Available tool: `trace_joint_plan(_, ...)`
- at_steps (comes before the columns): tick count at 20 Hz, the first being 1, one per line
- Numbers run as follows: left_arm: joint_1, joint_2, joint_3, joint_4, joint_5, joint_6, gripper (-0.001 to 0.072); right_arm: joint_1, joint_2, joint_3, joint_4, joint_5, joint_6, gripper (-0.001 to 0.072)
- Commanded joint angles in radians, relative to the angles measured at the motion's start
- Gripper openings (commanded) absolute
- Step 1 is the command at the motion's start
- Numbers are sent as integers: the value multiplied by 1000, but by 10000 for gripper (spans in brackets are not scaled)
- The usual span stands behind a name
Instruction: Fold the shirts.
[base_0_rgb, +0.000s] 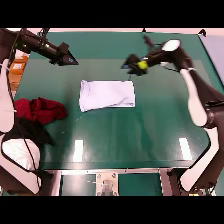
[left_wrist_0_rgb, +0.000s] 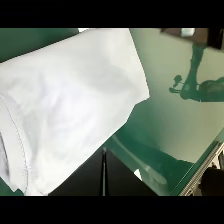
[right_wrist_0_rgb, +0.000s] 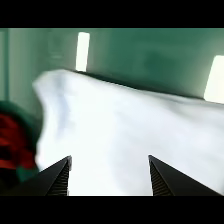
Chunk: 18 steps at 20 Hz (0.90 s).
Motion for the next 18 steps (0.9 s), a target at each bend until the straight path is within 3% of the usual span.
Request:
trace_joint_plan(1, 1, 1, 0, 0, -4, 3, 24, -159, 6, -132, -68, 117, 27, 548)
trace_joint_plan(5, 1, 1, 0, 0, -3, 3, 24, -107, 2, -393, 93, -46, -100, 549)
trace_joint_plan(9, 0, 1, 0, 0, -3, 3, 24, 16, -45, -443, 256, -123, -198, 545)
trace_joint_plan(10, 0, 1, 0, 0, -3, 3, 24, 33, -45, -440, 311, -130, -231, 404)
trace_joint_plan(11, 0, 1, 0, 0, -3, 3, 24, 41, -45, -421, 359, -122, -257, 105)
trace_joint_plan(12, 0, 1, 0, 0, -3, 3, 24, 41, -42, -393, 380, -103, -259, 31)
trace_joint_plan(15, 0, 1, 0, 0, -4, 3, 24, -29, 21, -284, 360, -55, -246, 19)
trace_joint_plan(18, 0, 1, 0, 0, -4, 3, 24, -198, 156, -244, 243, -42, -163, 18)
